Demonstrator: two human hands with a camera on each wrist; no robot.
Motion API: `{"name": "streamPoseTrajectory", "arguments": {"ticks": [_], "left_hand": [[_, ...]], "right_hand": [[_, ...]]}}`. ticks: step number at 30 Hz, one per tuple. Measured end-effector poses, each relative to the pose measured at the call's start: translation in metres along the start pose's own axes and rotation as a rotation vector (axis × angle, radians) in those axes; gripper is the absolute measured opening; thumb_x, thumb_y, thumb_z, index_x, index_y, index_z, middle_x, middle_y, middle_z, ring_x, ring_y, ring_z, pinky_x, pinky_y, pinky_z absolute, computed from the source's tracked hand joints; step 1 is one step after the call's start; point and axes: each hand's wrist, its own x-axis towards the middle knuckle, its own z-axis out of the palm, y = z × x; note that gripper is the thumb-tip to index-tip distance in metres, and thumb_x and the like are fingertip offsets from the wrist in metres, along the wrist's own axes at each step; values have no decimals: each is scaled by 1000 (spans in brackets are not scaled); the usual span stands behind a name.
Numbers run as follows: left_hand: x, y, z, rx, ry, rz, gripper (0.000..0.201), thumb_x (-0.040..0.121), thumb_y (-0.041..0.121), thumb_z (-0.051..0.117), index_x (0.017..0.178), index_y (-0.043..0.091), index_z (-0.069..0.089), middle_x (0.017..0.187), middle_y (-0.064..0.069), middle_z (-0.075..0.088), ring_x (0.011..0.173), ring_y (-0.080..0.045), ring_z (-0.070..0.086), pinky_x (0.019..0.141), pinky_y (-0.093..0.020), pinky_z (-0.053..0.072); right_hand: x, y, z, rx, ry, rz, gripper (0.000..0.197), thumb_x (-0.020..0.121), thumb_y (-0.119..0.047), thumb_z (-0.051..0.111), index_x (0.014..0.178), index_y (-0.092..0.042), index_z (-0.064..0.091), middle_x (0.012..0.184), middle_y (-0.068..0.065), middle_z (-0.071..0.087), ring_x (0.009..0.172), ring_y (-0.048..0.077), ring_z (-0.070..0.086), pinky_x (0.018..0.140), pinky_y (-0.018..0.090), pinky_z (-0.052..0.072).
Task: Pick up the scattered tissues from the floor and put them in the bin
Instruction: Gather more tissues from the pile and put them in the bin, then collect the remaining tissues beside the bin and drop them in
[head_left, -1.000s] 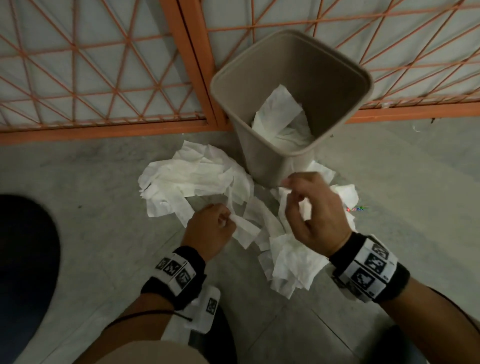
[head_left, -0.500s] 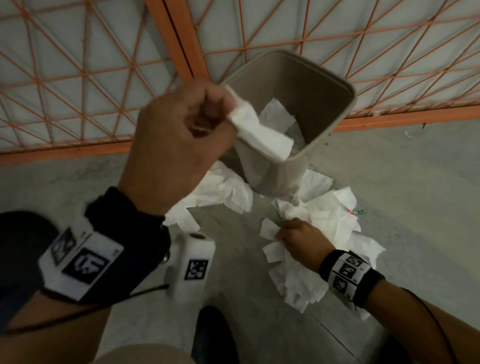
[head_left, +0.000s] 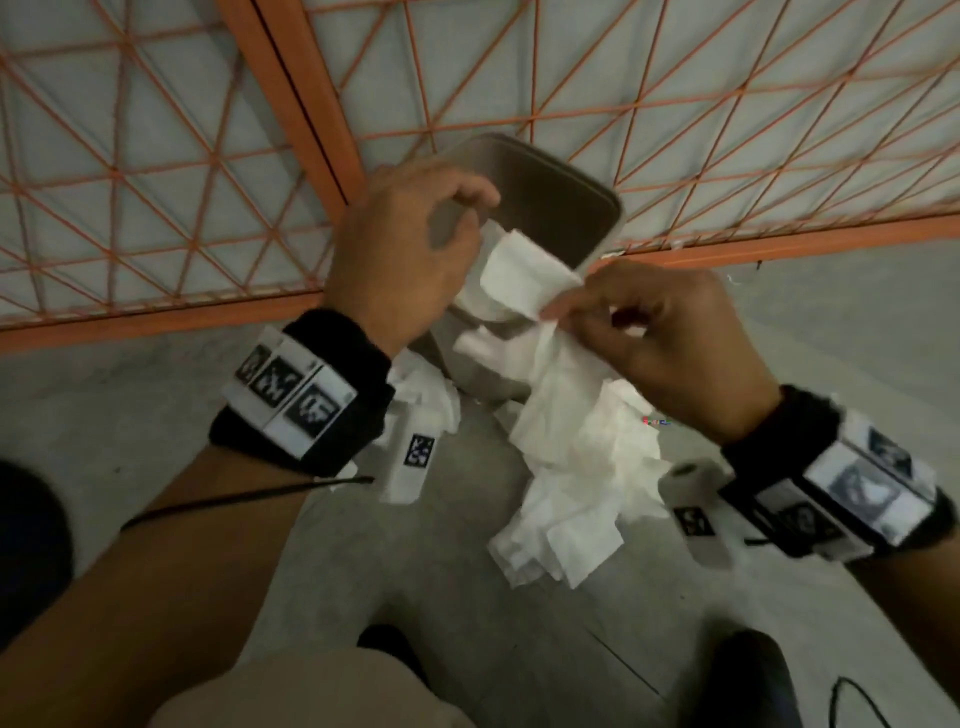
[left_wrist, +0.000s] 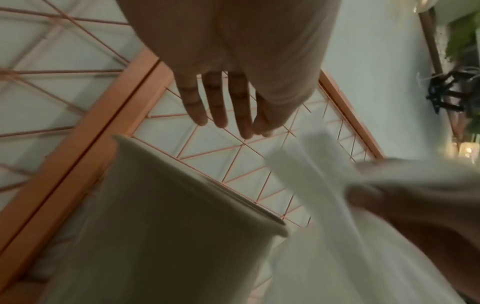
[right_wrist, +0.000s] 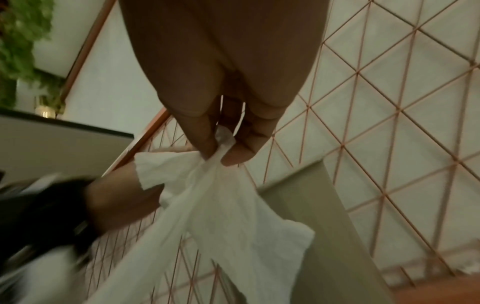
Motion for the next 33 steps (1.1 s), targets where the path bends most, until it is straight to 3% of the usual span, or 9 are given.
{"name": "streamPoseTrajectory", "arguments": {"ticks": [5,8,11,16,22,24,28,30,33], "left_hand": [[-66,8,-6,-59,133,-69,15,91,11,59,98,17,71,95,8,66,91,-18,62,81,-34,53],[-106,7,5,-62,60,-122,16,90,8,60,96,18,71,96,11,64,94,-9,56,82,-24,46],[-138,3,28,-85,-150,-179,18,91,19,54,97,25,70,96,12,66,96,-8,55,85,-23,45],[-163,-1,82,-75,-598,-205,23,92,30,53,112,30,64,113,16,60,105,-6,54,91,-30,49],[-180,3,138,116,-997,-181,72,85,48,59,144,38,19,149,9,28,126,-19,47,93,-41,50],[-183,1,150,155,-987,-185,67,89,37,58,145,34,20,145,3,38,123,-23,50,93,-40,50],[-182,-3,151,111,-849,-234,38,92,19,51,129,26,45,116,1,61,98,-25,62,75,-28,45],[-179,-4,140,8,-802,-284,19,89,17,54,108,20,56,98,4,58,87,-22,60,71,-26,42],[-169,-3,110,-142,-697,-322,7,81,14,63,83,19,59,79,7,53,71,-14,53,65,-23,44]], "right_hand": [[68,0,-17,-42,198,-27,19,82,-17,61,93,-21,76,83,0,68,70,9,60,70,28,51],[105,8,-10,-133,227,-38,22,82,-18,57,95,-21,76,93,-3,71,81,10,64,78,26,53],[126,20,0,-249,139,-26,26,84,-17,54,100,-20,74,103,2,72,92,17,65,85,26,50],[116,29,0,-399,-330,22,34,88,-25,61,122,-27,62,117,0,64,108,18,59,85,22,38],[74,28,-23,-335,-98,-107,37,91,-31,50,127,-25,58,132,3,55,118,16,53,99,23,41],[48,39,-27,-253,66,-33,32,92,-27,50,121,-24,61,122,3,58,106,14,57,90,28,50],[-12,77,-13,-91,235,238,21,90,-13,54,105,-20,68,105,-1,64,77,0,57,69,14,49],[-39,98,6,-92,171,337,18,90,-13,55,100,-21,69,98,-3,65,70,3,57,69,23,52],[-74,123,42,-217,-173,434,25,89,-27,59,114,-27,63,106,-1,60,76,13,59,78,38,54]]}}
